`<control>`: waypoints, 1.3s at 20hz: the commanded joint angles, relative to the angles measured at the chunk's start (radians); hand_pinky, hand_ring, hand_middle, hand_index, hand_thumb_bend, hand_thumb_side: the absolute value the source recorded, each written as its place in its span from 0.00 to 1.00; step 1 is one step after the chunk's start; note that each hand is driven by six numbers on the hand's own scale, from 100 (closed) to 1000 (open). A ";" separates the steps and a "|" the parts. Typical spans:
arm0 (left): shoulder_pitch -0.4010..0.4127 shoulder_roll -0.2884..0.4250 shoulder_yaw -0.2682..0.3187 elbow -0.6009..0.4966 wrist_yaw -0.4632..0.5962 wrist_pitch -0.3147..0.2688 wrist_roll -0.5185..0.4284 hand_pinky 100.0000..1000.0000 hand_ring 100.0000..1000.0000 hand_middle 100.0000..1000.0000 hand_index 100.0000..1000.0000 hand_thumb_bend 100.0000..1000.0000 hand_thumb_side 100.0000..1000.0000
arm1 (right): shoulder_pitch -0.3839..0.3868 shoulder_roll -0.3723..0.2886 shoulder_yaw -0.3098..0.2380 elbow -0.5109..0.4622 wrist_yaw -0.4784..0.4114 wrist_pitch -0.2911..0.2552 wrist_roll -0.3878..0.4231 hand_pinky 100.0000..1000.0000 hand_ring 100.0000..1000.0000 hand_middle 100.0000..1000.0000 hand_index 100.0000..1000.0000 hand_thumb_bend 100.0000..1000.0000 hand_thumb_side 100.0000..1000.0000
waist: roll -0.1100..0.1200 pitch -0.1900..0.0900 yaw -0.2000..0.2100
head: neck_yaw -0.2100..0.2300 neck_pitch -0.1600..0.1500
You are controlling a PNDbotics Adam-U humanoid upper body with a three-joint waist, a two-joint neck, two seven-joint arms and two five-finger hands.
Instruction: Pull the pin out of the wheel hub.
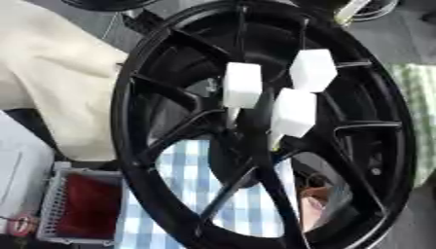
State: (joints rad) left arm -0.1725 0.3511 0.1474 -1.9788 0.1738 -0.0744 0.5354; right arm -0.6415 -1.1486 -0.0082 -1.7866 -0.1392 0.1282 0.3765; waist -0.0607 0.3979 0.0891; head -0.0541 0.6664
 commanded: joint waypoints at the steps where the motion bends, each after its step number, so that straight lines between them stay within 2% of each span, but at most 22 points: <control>1: 0.003 0.019 0.015 -0.021 -0.006 -0.005 0.009 0.81 0.69 0.65 0.83 0.13 0.76 | 0.061 -0.066 -0.096 0.018 -0.027 -0.007 -0.084 0.76 0.63 0.27 0.31 0.00 0.00 | 0.012 -0.031 -0.012 | 0.007 -0.003; 5: 0.006 0.014 0.020 -0.021 -0.007 -0.008 0.017 0.81 0.69 0.65 0.83 0.13 0.75 | 0.175 -0.069 -0.172 0.051 0.009 -0.007 -0.167 0.76 0.63 0.28 0.31 0.00 0.00 | 0.034 -0.035 -0.032 | 0.019 -0.006; 9: 0.010 0.011 0.025 -0.021 -0.008 -0.011 0.023 0.81 0.69 0.64 0.83 0.13 0.75 | 0.269 -0.029 -0.226 0.083 0.086 0.006 -0.239 0.76 0.63 0.28 0.32 0.00 0.00 | 0.052 -0.038 -0.045 | 0.027 -0.014; 14: 0.011 0.004 0.026 -0.021 -0.006 -0.011 0.025 0.81 0.69 0.64 0.83 0.13 0.75 | 0.357 0.031 -0.258 0.126 0.137 0.023 -0.299 0.76 0.63 0.28 0.32 0.00 0.00 | 0.066 -0.041 -0.053 | 0.029 -0.022; 18: 0.012 0.002 0.029 -0.021 -0.007 -0.013 0.029 0.81 0.69 0.64 0.83 0.13 0.75 | 0.420 0.073 -0.288 0.173 0.181 0.042 -0.346 0.76 0.64 0.33 0.36 0.00 0.00 | 0.070 -0.042 -0.056 | 0.035 -0.030; 22: 0.013 0.002 0.030 -0.021 -0.008 -0.013 0.031 0.81 0.69 0.64 0.83 0.13 0.75 | 0.473 0.110 -0.311 0.221 0.216 0.060 -0.384 0.77 0.66 0.38 0.41 0.00 0.00 | 0.066 -0.044 -0.058 | 0.040 -0.033; 24: 0.015 0.000 0.030 -0.021 -0.008 -0.011 0.032 0.81 0.69 0.64 0.83 0.13 0.75 | 0.492 0.126 -0.322 0.252 0.228 0.071 -0.402 0.78 0.69 0.43 0.47 0.00 0.00 | 0.063 -0.045 -0.059 | 0.042 -0.033; 26: 0.016 0.000 0.031 -0.021 -0.008 -0.010 0.033 0.81 0.69 0.64 0.83 0.13 0.75 | 0.506 0.140 -0.330 0.281 0.230 0.079 -0.410 0.81 0.73 0.58 0.61 0.03 0.00 | 0.061 -0.047 -0.058 | 0.044 -0.033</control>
State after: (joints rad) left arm -0.1572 0.3405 0.1653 -1.9788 0.1731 -0.0841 0.5640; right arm -0.1329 -0.9849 -0.3131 -1.5184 0.0804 0.2023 -0.0225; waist 0.0035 0.3824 0.0322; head -0.0144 0.6476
